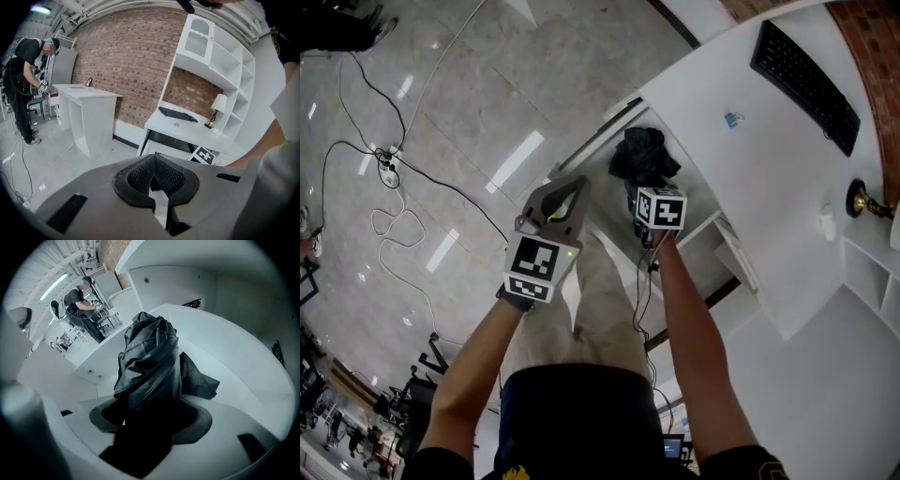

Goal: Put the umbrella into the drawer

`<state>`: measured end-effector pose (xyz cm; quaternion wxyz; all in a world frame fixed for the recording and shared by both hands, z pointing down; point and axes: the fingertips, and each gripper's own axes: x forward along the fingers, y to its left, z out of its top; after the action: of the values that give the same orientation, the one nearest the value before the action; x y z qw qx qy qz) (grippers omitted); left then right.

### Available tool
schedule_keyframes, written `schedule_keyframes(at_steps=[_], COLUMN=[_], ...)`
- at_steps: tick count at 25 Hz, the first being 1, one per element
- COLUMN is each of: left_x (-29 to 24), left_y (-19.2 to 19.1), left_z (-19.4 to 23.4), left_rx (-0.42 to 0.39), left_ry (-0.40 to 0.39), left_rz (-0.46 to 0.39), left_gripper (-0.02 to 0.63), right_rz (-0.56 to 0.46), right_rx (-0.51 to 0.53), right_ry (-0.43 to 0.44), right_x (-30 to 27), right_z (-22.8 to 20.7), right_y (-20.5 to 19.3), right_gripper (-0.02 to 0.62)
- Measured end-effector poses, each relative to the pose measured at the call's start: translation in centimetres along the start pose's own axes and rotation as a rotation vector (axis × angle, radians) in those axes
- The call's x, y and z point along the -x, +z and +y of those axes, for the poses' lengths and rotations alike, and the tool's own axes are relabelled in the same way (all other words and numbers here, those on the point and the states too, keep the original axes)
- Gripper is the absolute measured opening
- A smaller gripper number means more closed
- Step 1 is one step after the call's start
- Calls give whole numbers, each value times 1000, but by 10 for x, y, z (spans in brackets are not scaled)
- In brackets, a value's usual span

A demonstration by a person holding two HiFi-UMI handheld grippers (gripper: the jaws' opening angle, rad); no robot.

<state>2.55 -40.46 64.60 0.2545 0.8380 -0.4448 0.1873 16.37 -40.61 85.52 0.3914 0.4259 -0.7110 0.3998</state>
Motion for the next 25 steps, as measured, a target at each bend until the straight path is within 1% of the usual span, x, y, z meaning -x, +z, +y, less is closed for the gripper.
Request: schedule_keyframes(at_steps=[9,13,16,21,25], left_x=[-8,-11,-12,-9,-6], left_y=[-6,-15,-21,-26,-30], left_z=[-6,-7,-6,-5,-10], left_rx=[-2,8,13,24,30], left_ry=[-16,-19,-21,-13,-41], left_rz=[19,61,84,86,103], left_gripper=[17,17,17,17,17], right_rz=[65,99,97,77,84], right_rx=[8,27,36,44,53], right_ry=[-37,-40,-42,-64,-65], right_x=[-14,-16,-16,-15,-17], right_z=[-3,-3,-3,-3,-1], right_y=[-11,-12,-12,-12,-12], right_gripper=[264,268,272,272,273])
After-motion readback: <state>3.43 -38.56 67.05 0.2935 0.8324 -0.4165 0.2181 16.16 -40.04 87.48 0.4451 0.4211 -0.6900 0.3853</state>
